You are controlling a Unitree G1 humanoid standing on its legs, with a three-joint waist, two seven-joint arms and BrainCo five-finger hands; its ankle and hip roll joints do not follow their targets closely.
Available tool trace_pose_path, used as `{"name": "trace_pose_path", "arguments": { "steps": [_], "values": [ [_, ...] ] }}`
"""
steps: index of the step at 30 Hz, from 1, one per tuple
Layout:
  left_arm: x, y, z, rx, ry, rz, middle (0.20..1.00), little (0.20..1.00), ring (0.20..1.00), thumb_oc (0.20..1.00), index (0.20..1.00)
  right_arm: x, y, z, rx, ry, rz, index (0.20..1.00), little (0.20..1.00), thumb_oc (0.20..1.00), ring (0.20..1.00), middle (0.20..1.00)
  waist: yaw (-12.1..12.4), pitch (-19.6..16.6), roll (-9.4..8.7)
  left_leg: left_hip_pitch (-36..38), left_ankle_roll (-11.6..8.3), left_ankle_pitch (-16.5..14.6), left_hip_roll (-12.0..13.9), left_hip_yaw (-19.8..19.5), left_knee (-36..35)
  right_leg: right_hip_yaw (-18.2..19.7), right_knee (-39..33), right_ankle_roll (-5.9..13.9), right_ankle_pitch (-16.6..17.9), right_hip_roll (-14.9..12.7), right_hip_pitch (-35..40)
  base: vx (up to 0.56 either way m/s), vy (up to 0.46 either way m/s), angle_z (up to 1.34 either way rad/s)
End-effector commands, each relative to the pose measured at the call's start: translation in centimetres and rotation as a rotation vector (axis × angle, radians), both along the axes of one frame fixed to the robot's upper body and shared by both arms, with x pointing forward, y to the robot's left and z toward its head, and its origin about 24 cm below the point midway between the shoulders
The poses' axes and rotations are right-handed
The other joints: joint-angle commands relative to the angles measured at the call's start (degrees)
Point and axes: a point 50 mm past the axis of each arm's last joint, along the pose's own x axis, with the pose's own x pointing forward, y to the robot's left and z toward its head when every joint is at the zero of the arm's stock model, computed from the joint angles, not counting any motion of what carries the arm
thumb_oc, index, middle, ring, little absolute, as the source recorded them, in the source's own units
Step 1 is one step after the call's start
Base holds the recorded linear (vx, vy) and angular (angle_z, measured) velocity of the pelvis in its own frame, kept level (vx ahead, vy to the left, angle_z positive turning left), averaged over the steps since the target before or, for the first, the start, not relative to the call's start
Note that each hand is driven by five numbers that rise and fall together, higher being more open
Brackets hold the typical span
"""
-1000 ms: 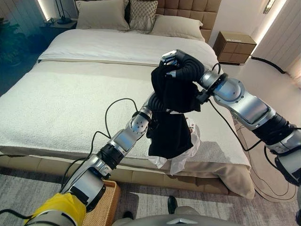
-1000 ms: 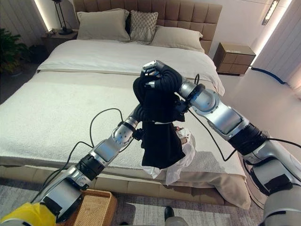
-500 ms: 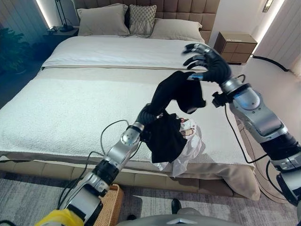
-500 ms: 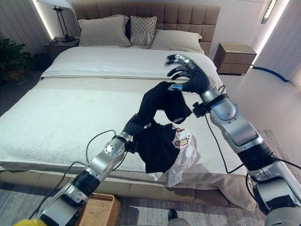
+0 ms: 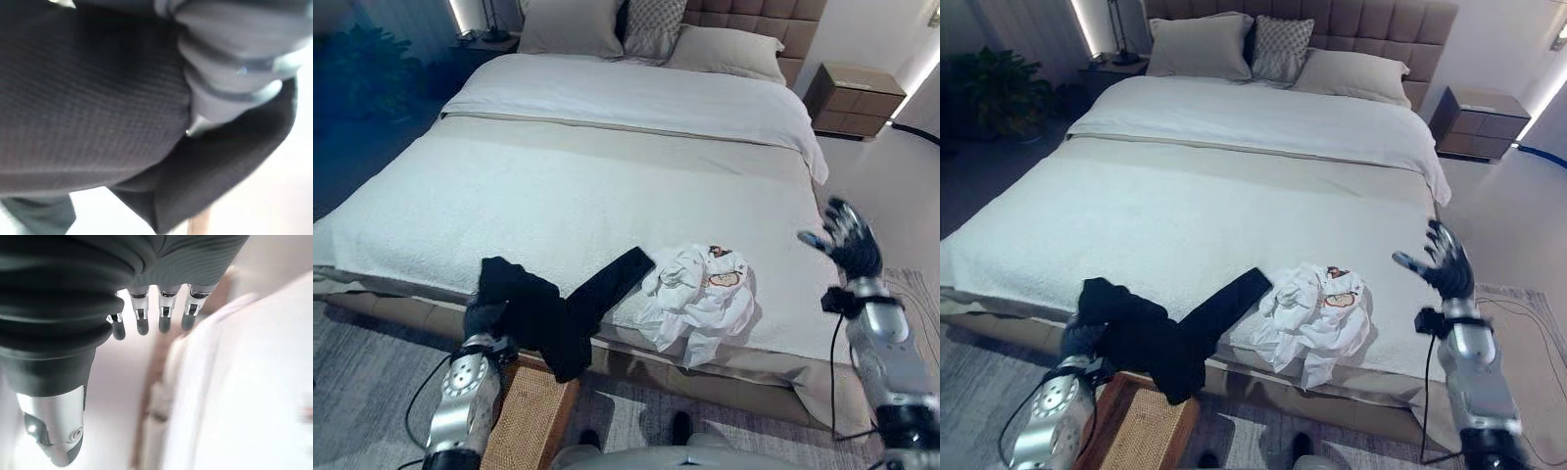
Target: Pick up clothes into the bucket
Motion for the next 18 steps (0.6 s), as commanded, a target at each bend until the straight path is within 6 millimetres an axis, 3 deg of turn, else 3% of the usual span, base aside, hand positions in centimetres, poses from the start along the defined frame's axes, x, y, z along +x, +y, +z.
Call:
{"name": "trace_pose_path", "arguments": {
  "steps": [1, 8, 14, 18],
  "values": [
    [0.8, 1.8, 5.8, 0.085, -0.291, 0.023, 0.2, 0.2, 0.2, 0.2, 0.2, 0.0, -0.6, 0.5, -0.092, -0.039, -0.042, 1.0, 1.0, 1.0, 1.0, 1.0, 0.33, -0.99, -2.58, -5.49, 0.48, -5.14, -2.64, -2.27, 8.06, -3.25, 6.25, 1.56, -6.25, -2.54, 0.73, -0.06, 0.027, 0.13],
    [-2.0, 4.7, 8.8, 0.132, -0.434, 0.113, 0.2, 0.2, 0.2, 0.2, 0.2, -5.1, -0.3, -10.6, -0.071, 0.487, -0.082, 1.0, 1.0, 1.0, 1.0, 1.0, 2.34, 2.61, -2.4, -9.69, 0.42, -4.77, -3.52, -4.08, 10.43, -4.74, 7.44, 1.47, -5.89, -2.92, -2.27, -0.07, 0.023, 0.12],
    [-2.3, 5.7, 10.9, 0.243, -0.48, 0.116, 0.2, 0.2, 0.2, 0.2, 0.2, -9.0, 0.9, -16.5, -0.064, 0.826, -0.063, 1.0, 1.0, 1.0, 1.0, 1.0, 4.26, 4.32, -2.42, -11.74, 0.13, -4.0, -3.91, -5.88, 10.87, -6.25, 8.02, 1.58, -5.72, -3.39, -3.47, -0.03, 0.018, 0.12],
    [-2.6, 6.6, 10.8, 0.294, -0.443, 0.166, 0.2, 0.2, 0.2, 0.2, 0.2, -11.3, 1.3, -18.5, -0.071, 0.982, -0.066, 1.0, 1.0, 1.0, 1.0, 1.0, 5.29, 5.25, -2.51, -12.96, 0.03, -3.61, -4.29, -7.14, 10.97, -7.71, 8.75, 1.68, -5.72, -3.95, -4.27, -0.03, 0.013, 0.17]
  ]
}}
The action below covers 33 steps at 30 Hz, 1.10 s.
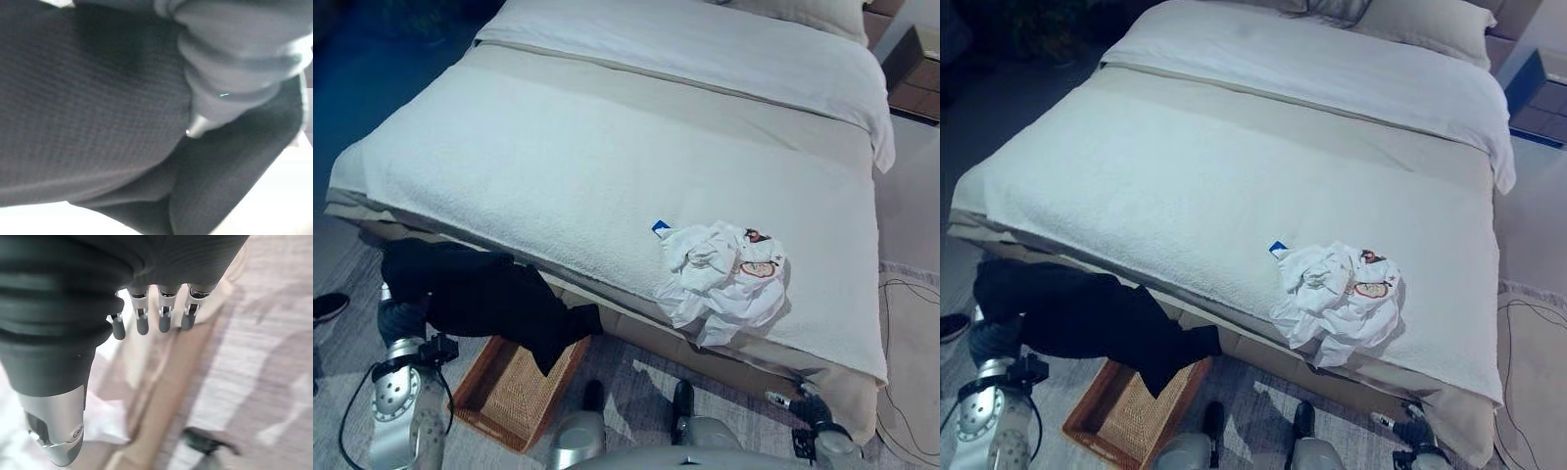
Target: Pick up clothes into the bucket
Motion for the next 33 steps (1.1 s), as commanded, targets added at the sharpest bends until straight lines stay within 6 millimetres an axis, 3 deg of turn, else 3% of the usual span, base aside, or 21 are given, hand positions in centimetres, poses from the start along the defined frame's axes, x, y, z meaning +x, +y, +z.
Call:
{"name": "trace_pose_path", "arguments": {
  "steps": [1, 8, 17, 18, 23, 29, 31, 33],
  "values": [
    [-0.7, 1.6, 4.3, 0.181, -0.162, 0.072, 0.2, 0.2, 0.2, 0.2, 0.2, 1.0, 0.5, -0.1, -0.039, 0.022, 0.071, 1.0, 1.0, 1.0, 1.0, 1.0, 0.04, -0.76, -1.82, -6.49, 0.49, -3.26, -3.07, -2.65, 6.93, -3.45, 8.65, 1.55, -5.61, -2.82, -2.01, -0.02, 0.014, 0.23],
    [-0.7, 2.7, 2.0, 0.237, 0.006, 0.124, 0.2, 0.2, 0.2, 0.2, 0.2, 0.4, 1.0, -0.7, -0.032, 0.056, 0.063, 1.0, 1.0, 1.0, 1.0, 1.0, 0.5, 0.61, -2.06, -7.86, 0.57, -3.0, -3.49, -3.39, 7.5, -4.33, 9.39, 1.85, -5.56, -3.39, -3.03, -0.02, 0.02, 0.14],
    [0.3, 4.1, -2.8, 0.323, 0.313, 0.193, 0.2, 0.2, 0.2, 0.2, 0.2, 4.5, 1.4, 0.9, -0.072, -0.089, 0.12, 1.0, 1.0, 1.0, 1.0, 1.0, -0.43, 4.38, -2.6, -11.29, 0.7, -2.58, -3.27, -2.4, 9.15, -3.04, 11.36, 2.08, -5.05, -3.54, -7.42, -0.05, 0.034, -0.01],
    [0.6, 3.8, -2.4, 0.336, 0.291, 0.193, 0.2, 0.2, 0.2, 0.2, 0.2, 4.8, 1.4, 1.1, -0.078, -0.103, 0.125, 1.0, 1.0, 1.0, 1.0, 1.0, -0.48, 4.87, -2.75, -11.8, 0.7, -2.59, -3.18, -2.38, 9.51, -2.87, 11.61, 2.09, -5.03, -3.56, -7.95, -0.04, 0.026, -0.1],
    [2.4, 4.1, -4.7, 0.284, 0.38, 0.286, 0.2, 0.2, 0.2, 0.2, 0.2, 7.0, 2.1, 2.0, -0.099, -0.178, 0.165, 1.0, 1.0, 1.0, 1.0, 1.0, -1.67, 7.81, -3.7, -15.28, 0.76, -2.63, -2.77, -1.7, 11.88, -1.66, 14.22, 1.88, -5.38, -3.78, -11.57, -0.04, 0.028, -0.08],
    [5.2, 4.0, -4.5, 0.249, 0.37, 0.343, 0.2, 0.2, 0.2, 0.2, 0.2, 9.4, 2.8, 3.2, -0.121, -0.268, 0.177, 1.0, 1.0, 1.0, 1.0, 1.0, -2.96, 12.33, -4.5, -21.52, 1.43, -4.07, -3.07, -1.11, 18.25, -0.14, 20.46, 1.18, -6.82, -4.41, -18.05, -0.07, 0.038, -0.08],
    [6.3, 4.5, -3.7, 0.277, 0.375, 0.385, 0.2, 0.2, 0.2, 0.2, 0.2, 11.1, 2.9, 4.2, -0.137, -0.335, 0.166, 1.0, 1.0, 1.0, 1.0, 1.0, -3.71, 14.86, -5.2, -25.87, 1.89, -4.62, -3.12, -0.7, 21.59, 0.51, 23.85, 0.91, -7.33, -4.52, -22.47, -0.1, 0.046, -0.1],
    [6.9, 4.6, -3.1, 0.269, 0.355, 0.4, 0.2, 0.2, 0.2, 0.2, 0.2, 11.8, 2.9, 4.9, -0.144, -0.378, 0.157, 1.0, 1.0, 1.0, 1.0, 1.0, -4.19, 15.04, -5.36, -30.25, 2.08, -4.94, -3.25, -0.86, 23.9, 0.64, 25.94, 0.8, -7.86, -4.77, -26.58, -0.06, 0.023, -0.08]
  ]
}}
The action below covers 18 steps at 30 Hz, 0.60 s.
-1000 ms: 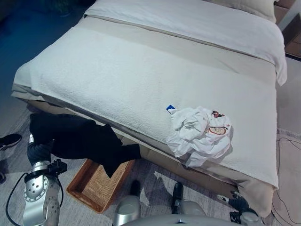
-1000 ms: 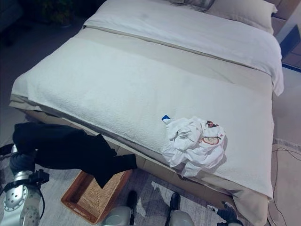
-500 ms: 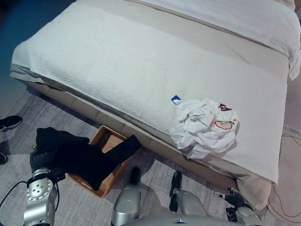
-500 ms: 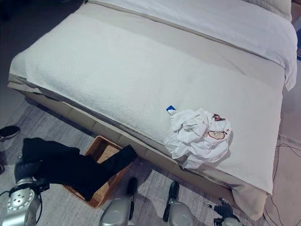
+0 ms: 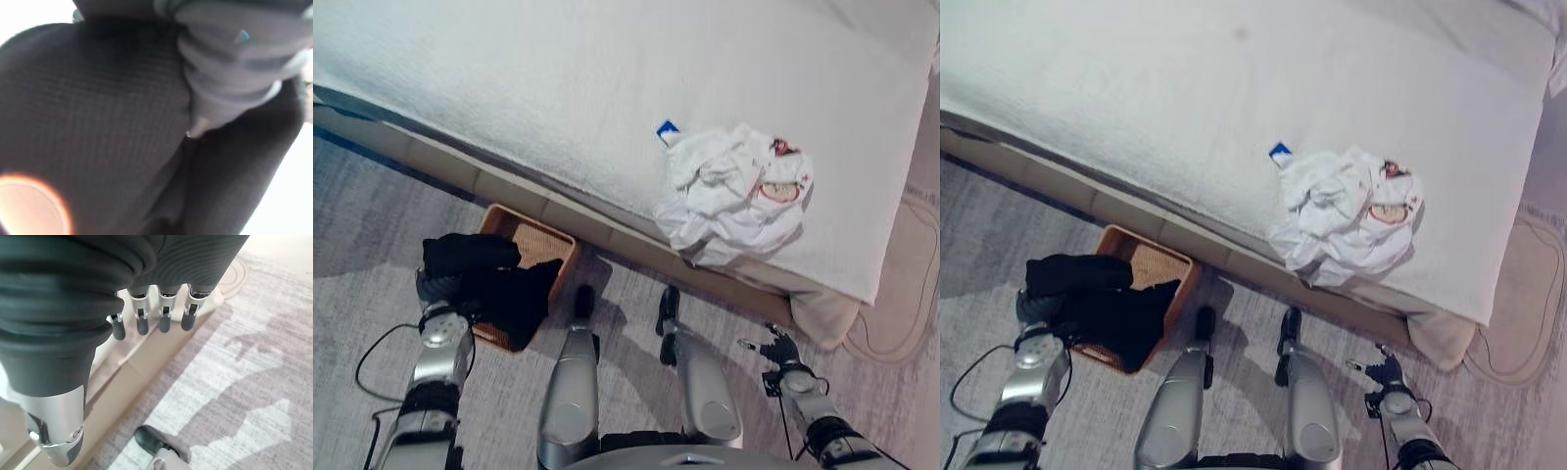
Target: Pick up clothes into the bucket
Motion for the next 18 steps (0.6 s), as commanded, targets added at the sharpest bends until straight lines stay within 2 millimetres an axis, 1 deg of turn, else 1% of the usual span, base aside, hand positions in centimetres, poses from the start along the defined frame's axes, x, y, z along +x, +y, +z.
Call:
{"name": "trace_pose_path", "arguments": {
  "steps": [1, 6, 7, 8, 9, 10, 11, 12, 13, 15, 16, 17, 18],
  "values": [
    [-1.2, 2.9, 1.7, 0.066, -0.048, 0.133, 0.2, 0.2, 0.2, 0.2, 0.2, 0.3, -0.5, 1.0, -0.018, -0.089, -0.037, 1.0, 1.0, 1.0, 1.0, 1.0, -0.93, -0.45, -1.31, -6.77, 2.76, -2.11, -2.51, -0.4, 6.2, -1.45, 6.77, 2.42, -4.68, -3.2, -2.17, -0.05, 0.018, 0.01],
    [-0.7, 3.9, 2.5, 0.078, -0.042, 0.215, 0.2, 0.2, 0.2, 0.2, 0.2, 2.0, -0.4, 2.9, -0.016, -0.201, -0.046, 1.0, 1.0, 1.0, 1.0, 1.0, -2.44, -0.45, -2.01, -16.03, 2.86, -3.21, -2.72, -0.81, 12.14, -1.0, 11.42, 2.1, -5.45, -3.67, -10.85, -0.01, 0.003, 0.0],
    [-0.8, 4.2, 2.3, 0.075, -0.024, 0.239, 1.0, 1.0, 1.0, 1.0, 1.0, 2.2, -0.4, 3.2, -0.018, -0.218, -0.046, 1.0, 1.0, 1.0, 1.0, 1.0, -2.67, -0.45, -2.18, -17.46, 2.88, -3.49, -2.59, -0.72, 13.27, -0.74, 12.25, 2.09, -5.55, -3.57, -12.39, 0.07, 0.004, 0.01],
    [-0.9, 4.3, 2.0, 0.078, 0.009, 0.251, 1.0, 1.0, 1.0, 1.0, 1.0, 2.5, -0.4, 3.6, -0.022, -0.238, -0.044, 1.0, 1.0, 1.0, 1.0, 1.0, -2.83, -0.45, -2.27, -17.22, 2.7, -5.5, -2.27, -0.89, 14.28, -0.38, 13.18, 2.5, -7.16, -3.23, -12.4, 0.0, 0.0, 0.0],
    [-0.8, 4.5, 1.9, 0.081, 0.037, 0.254, 1.0, 1.0, 1.0, 1.0, 1.0, 3.0, -0.5, 4.1, -0.024, -0.263, -0.056, 1.0, 1.0, 1.0, 1.0, 1.0, -2.99, -0.45, -2.34, -19.51, 2.9, -3.7, -2.32, -0.62, 14.41, -0.47, 12.81, 2.05, -5.56, -3.27, -14.51, 0.08, 0.005, -0.04],
    [-1.0, 4.5, 1.7, 0.081, 0.045, 0.254, 1.0, 1.0, 1.0, 1.0, 1.0, 2.9, -0.5, 4.0, -0.025, -0.256, -0.055, 1.0, 1.0, 1.0, 1.0, 1.0, -2.88, -0.45, -2.31, -18.35, 2.72, -5.65, -2.18, -0.87, 14.97, -0.12, 13.51, 2.47, -7.24, -3.05, -13.52, 0.0, 0.021, -0.1],
    [-0.9, 4.4, 1.7, 0.078, 0.047, 0.257, 1.0, 1.0, 1.0, 1.0, 1.0, 3.2, -0.5, 4.4, -0.026, -0.276, -0.061, 1.0, 1.0, 1.0, 1.0, 1.0, -2.93, -0.45, -2.32, -18.96, 2.73, -5.89, -2.16, -0.79, 15.3, -0.16, 13.7, 2.45, -7.4, -2.98, -14.08, 0.08, 0.01, -0.2],
    [-1.0, 4.4, 1.7, 0.095, 0.062, 0.27, 1.0, 1.0, 1.0, 1.0, 1.0, 3.9, -0.6, 5.5, -0.033, -0.336, -0.072, 1.0, 1.0, 1.0, 1.0, 1.0, -3.07, -0.45, -2.27, -19.97, 2.82, -6.0, -2.0, -0.85, 15.63, 0.0, 14.01, 2.51, -7.4, -2.81, -15.35, 0.0, 0.034, -0.17],
    [-1.0, 4.4, 1.5, 0.104, 0.081, 0.278, 1.0, 1.0, 1.0, 1.0, 1.0, 4.4, -0.5, 6.2, -0.033, -0.375, -0.074, 1.0, 1.0, 1.0, 1.0, 1.0, -3.11, -0.45, -2.24, -20.21, 2.87, -6.03, -1.98, -0.87, 15.63, 0.03, 13.89, 2.54, -7.36, -2.74, -15.61, 0.0, 0.031, -0.13],
    [-1.3, 4.5, 1.4, 0.138, 0.117, 0.283, 1.0, 1.0, 1.0, 1.0, 1.0, 4.8, -0.6, 7.3, -0.043, -0.433, -0.082, 1.0, 1.0, 1.0, 1.0, 1.0, -3.15, -0.45, -2.13, -20.16, 2.83, -5.96, -1.78, -0.79, 15.17, -0.09, 13.49, 2.6, -7.37, -2.77, -15.55, -0.04, 0.022, -0.05],
    [-1.1, 4.5, 1.6, 0.162, 0.124, 0.281, 1.0, 1.0, 1.0, 1.0, 1.0, 5.3, -0.7, 8.2, -0.042, -0.481, -0.099, 1.0, 1.0, 1.0, 1.0, 1.0, -3.35, -0.45, -2.12, -21.51, 2.99, -3.83, -1.97, -0.6, 14.39, -0.48, 12.52, 2.19, -5.55, -3.07, -16.69, 0.0, 0.01, -0.05],
    [-1.2, 4.4, 1.4, 0.162, 0.132, 0.281, 1.0, 1.0, 1.0, 1.0, 1.0, 5.1, -0.8, 8.1, -0.043, -0.473, -0.098, 1.0, 1.0, 1.0, 1.0, 1.0, -3.25, -0.45, -2.06, -20.28, 2.81, -5.74, -1.84, -0.88, 14.88, -0.13, 13.19, 2.61, -7.2, -2.85, -15.62, -0.08, 0.036, 0.07],
    [-1.4, 4.4, 1.3, 0.179, 0.143, 0.291, 1.0, 1.0, 1.0, 1.0, 1.0, 5.8, -1.0, 10.2, -0.049, -0.586, -0.123, 1.0, 1.0, 1.0, 1.0, 1.0, -3.5, -0.45, -1.89, -21.01, 2.97, -3.76, -1.93, -0.48, 13.78, -0.56, 12.07, 2.21, -5.45, -2.95, -16.52, 0.0, 0.02, 0.08]
  ]
}}
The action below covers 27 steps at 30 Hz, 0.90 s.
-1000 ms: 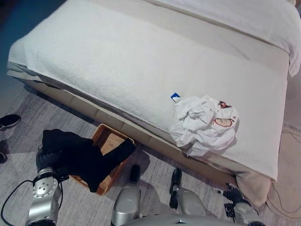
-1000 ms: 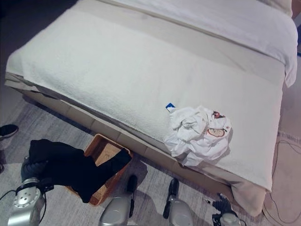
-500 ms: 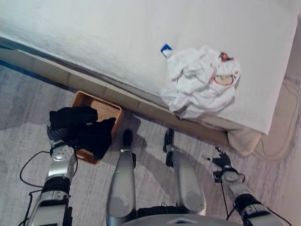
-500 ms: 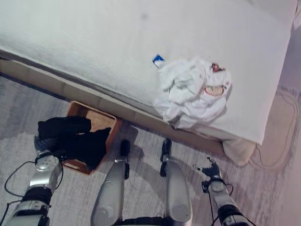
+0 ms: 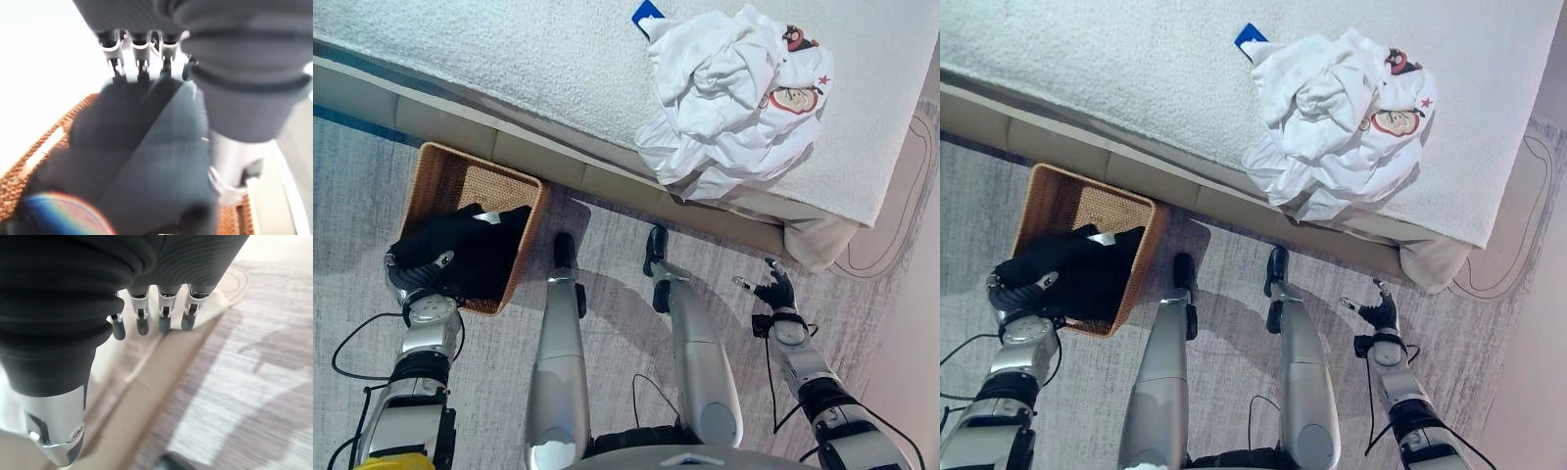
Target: Pick up clothes into the bucket
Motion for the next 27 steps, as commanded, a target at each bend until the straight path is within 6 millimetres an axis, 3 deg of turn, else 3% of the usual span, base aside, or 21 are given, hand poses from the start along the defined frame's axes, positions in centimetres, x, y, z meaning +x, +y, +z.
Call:
{"name": "trace_pose_path", "arguments": {
  "steps": [1, 3, 4, 5, 6, 7, 10, 11, 12, 13, 15, 17, 18, 19, 22, 27],
  "values": [
    [-2.0, 2.0, 0.3, 0.116, 0.06, 0.087, 1.0, 1.0, 1.0, 1.0, 1.0, 0.2, -2.5, 3.9, -0.049, -0.211, -0.105, 1.0, 1.0, 1.0, 1.0, 1.0, 0.68, -0.89, -0.01, 1.41, 1.75, -0.93, -1.85, -0.21, 0.31, -0.74, 2.47, 2.53, -3.33, -1.74, 4.16, -0.08, 0.04, 0.02],
    [-2.4, 1.8, -0.1, 0.117, 0.062, 0.083, 1.0, 1.0, 1.0, 1.0, 1.0, 0.5, -2.7, 6.2, -0.074, -0.329, -0.127, 1.0, 1.0, 1.0, 1.0, 1.0, 0.7, -0.89, 0.39, 1.85, 1.68, -0.72, -1.89, -0.23, -0.56, -0.79, 1.85, 2.58, -3.19, -1.71, 4.47, 0.0, 0.012, -0.07],
    [-2.3, 1.8, -0.1, 0.117, 0.061, 0.083, 1.0, 1.0, 1.0, 1.0, 1.0, 0.5, -2.7, 6.2, -0.075, -0.33, -0.127, 1.0, 1.0, 1.0, 1.0, 1.0, 0.68, -0.89, 0.41, 1.85, 1.68, -0.58, -1.92, -0.25, -0.68, -0.82, 1.76, 2.58, -3.08, -1.73, 4.47, 0.0, 0.0, 0.0],
    [-2.7, 1.3, -0.5, 0.111, 0.048, 0.073, 1.0, 1.0, 1.0, 1.0, 1.0, 0.7, -3.2, 8.2, -0.086, -0.429, -0.172, 1.0, 1.0, 1.0, 1.0, 1.0, 0.94, -0.89, 0.98, 2.34, 1.67, -0.32, -2.06, -0.37, -1.65, -0.82, 1.36, 2.62, -3.02, -1.72, 4.72, 0.0, 0.016, 0.05],
    [-2.7, 1.2, -0.5, 0.11, 0.049, 0.073, 1.0, 1.0, 1.0, 1.0, 1.0, 0.7, -3.2, 8.2, -0.087, -0.429, -0.172, 1.0, 1.0, 1.0, 1.0, 1.0, 0.94, -0.89, 1.01, 2.39, 1.67, -0.3, -2.06, -0.38, -1.7, -0.84, 1.32, 2.62, -3.0, -1.72, 4.77, 0.01, 0.018, 0.08],
    [-2.8, 0.2, -1.1, 0.101, 0.042, 0.037, 1.0, 1.0, 1.0, 1.0, 1.0, 1.1, -3.5, 10.1, -0.089, -0.522, -0.213, 1.0, 1.0, 1.0, 1.0, 1.0, 1.4, -0.89, 1.66, 2.96, 1.63, -0.01, -2.29, -0.45, -2.72, -0.86, 0.88, 2.68, -2.97, -1.88, 5.14, 0.0, 0.006, 0.07],
    [-2.9, -0.9, -1.9, 0.061, 0.028, 0.014, 1.0, 1.0, 1.0, 1.0, 1.0, 1.4, -3.9, 11.6, -0.105, -0.577, -0.242, 1.0, 1.0, 1.0, 1.0, 1.0, 1.83, -0.89, 2.35, 3.51, 1.66, 0.14, -2.63, -0.58, -3.3, -0.96, 0.91, 2.63, -3.13, -2.08, 5.47, 0.0, 0.0, -0.02],
    [-2.8, -2.0, -2.3, 0.033, 0.013, -0.031, 1.0, 1.0, 1.0, 1.0, 1.0, 2.0, -4.5, 13.0, -0.144, -0.608, -0.265, 1.0, 1.0, 1.0, 1.0, 1.0, 2.46, -0.89, 3.1, 3.79, 1.63, 0.25, -2.96, -0.69, -3.72, -1.13, 1.02, 2.59, -3.28, -2.36, 5.72, -0.01, -0.002, -0.04],
    [-2.8, -2.0, -2.3, 0.032, 0.013, -0.031, 1.0, 1.0, 1.0, 1.0, 1.0, 2.0, -4.5, 13.0, -0.145, -0.608, -0.265, 1.0, 1.0, 1.0, 1.0, 1.0, 2.42, -0.89, 3.14, 3.79, 1.63, 0.25, -2.97, -0.71, -3.72, -1.14, 1.02, 2.59, -3.28, -2.37, 5.73, 0.0, 0.0, 0.0],
    [-2.7, -3.4, -2.9, -0.01, -0.009, -0.078, 1.0, 1.0, 1.0, 1.0, 1.0, 2.8, -5.0, 14.8, -0.181, -0.646, -0.298, 1.0, 1.0, 1.0, 1.0, 1.0, 3.24, -0.89, 3.91, 4.08, 1.61, 0.4, -3.26, -0.76, -4.24, -1.2, 1.05, 2.59, -3.27, -2.58, 5.74, 0.0, 0.0, 0.0],
    [-2.8, -3.8, -3.2, -0.033, -0.018, -0.095, 1.0, 1.0, 1.0, 1.0, 1.0, 3.2, -5.3, 15.8, -0.213, -0.663, -0.31, 1.0, 1.0, 1.0, 1.0, 1.0, 3.61, -0.89, 4.33, 4.08, 1.62, 0.57, -3.4, -0.9, -4.48, -1.31, 1.04, 2.58, -3.23, -2.71, 5.72, 0.0, 0.0, 0.0],
    [-2.5, -5.4, -3.3, -0.086, -0.078, -0.17, 1.0, 1.0, 1.0, 1.0, 1.0, 4.1, -6.2, 19.3, -0.299, -0.726, -0.342, 1.0, 1.0, 1.0, 1.0, 1.0, 4.85, -0.89, 5.3, 4.4, 1.4, 1.4, -3.75, -1.34, -5.81, -1.76, 0.88, 2.53, -3.1, -2.93, 5.92, -0.02, -0.038, 0.08],
    [-2.5, -5.5, -3.3, -0.087, -0.079, -0.169, 1.0, 1.0, 1.0, 1.0, 1.0, 4.2, -6.2, 19.3, -0.301, -0.726, -0.342, 1.0, 1.0, 1.0, 1.0, 1.0, 4.77, -0.89, 5.37, 4.41, 1.39, 1.44, -3.75, -1.37, -5.89, -1.8, 0.83, 2.53, -3.07, -2.93, 5.93, -0.02, -0.064, 0.14],
    [-2.4, -6.0, -3.5, -0.127, -0.102, -0.195, 1.0, 1.0, 1.0, 1.0, 1.0, 4.6, -6.6, 21.1, -0.345, -0.75, -0.348, 1.0, 1.0, 1.0, 1.0, 1.0, 5.63, -0.89, 5.8, 4.75, 1.22, 2.13, -3.87, -1.71, -6.97, -2.15, 0.76, 2.51, -3.02, -3.08, 6.03, -0.01, -0.054, 0.14],
    [-2.2, -7.3, -4.1, -0.165, -0.105, -0.258, 1.0, 1.0, 1.0, 1.0, 1.0, 5.4, -7.5, 23.9, -0.434, -0.763, -0.36, 1.0, 1.0, 1.0, 1.0, 1.0, 7.22, -0.89, 6.47, 5.48, 0.75, 3.4, -4.15, -2.76, -8.95, -3.14, 0.47, 2.47, -2.88, -3.54, 6.54, -0.01, -0.07, 0.24],
    [-1.9, -9.3, -5.0, -0.189, -0.072, -0.362, 1.0, 1.0, 1.0, 1.0, 1.0, 7.2, -8.9, 26.4, -0.546, -0.653, -0.343, 1.0, 1.0, 1.0, 1.0, 1.0, 9.29, -0.89, 7.12, 6.35, -0.03, 5.31, -4.37, -4.19, -11.78, -4.86, 0.15, 2.33, -2.82, -3.95, 7.27, 0.01, -0.105, 0.19]
  ]
}}
